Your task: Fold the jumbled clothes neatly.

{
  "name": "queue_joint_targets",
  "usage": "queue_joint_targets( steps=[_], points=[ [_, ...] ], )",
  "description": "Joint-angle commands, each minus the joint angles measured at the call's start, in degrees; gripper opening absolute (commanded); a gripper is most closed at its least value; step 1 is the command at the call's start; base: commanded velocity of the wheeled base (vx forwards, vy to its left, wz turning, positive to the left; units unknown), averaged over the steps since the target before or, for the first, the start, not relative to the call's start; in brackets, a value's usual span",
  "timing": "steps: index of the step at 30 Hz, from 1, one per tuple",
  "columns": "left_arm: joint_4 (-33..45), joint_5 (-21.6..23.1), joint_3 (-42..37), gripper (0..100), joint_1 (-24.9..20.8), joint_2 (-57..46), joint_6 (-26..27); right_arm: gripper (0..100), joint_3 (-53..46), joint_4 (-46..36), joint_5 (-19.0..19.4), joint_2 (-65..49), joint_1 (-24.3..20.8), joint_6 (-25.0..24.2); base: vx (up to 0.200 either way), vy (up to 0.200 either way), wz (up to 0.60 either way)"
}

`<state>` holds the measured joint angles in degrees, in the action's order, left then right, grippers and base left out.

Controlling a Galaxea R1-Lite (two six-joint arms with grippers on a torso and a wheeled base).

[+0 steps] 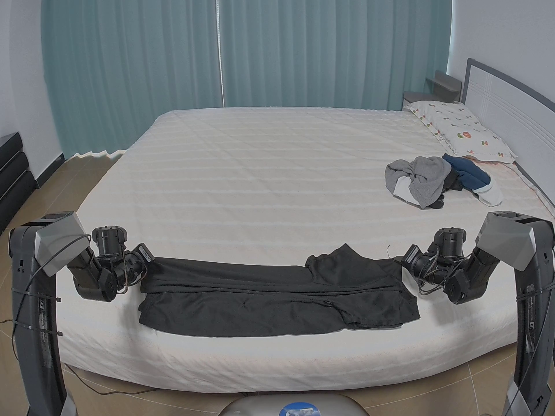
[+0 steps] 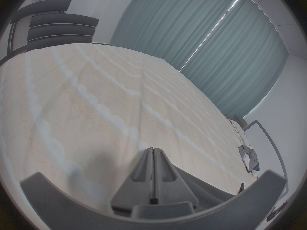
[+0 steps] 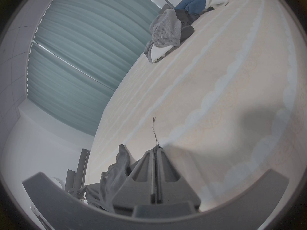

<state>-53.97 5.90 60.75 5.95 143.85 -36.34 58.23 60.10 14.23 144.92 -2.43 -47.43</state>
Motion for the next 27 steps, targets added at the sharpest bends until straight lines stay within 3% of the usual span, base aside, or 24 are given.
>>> queue_joint_targets(
  steps=[1, 27],
  points=[
    [-0.08, -0.01, -0.1, 0, 0.03, 0.47, 0.3, 0, 0.56, 0.02, -0.6, -0.08, 0.4, -0.29, 0.0, 0.0, 0.0],
    [0.0, 0.34, -2.12, 0, 0.03, -0.24, 1.27, 0, 1.09, 0.11, -0.87, 0.45, 1.55, -0.29, 0.0, 0.0, 0.0]
  ],
)
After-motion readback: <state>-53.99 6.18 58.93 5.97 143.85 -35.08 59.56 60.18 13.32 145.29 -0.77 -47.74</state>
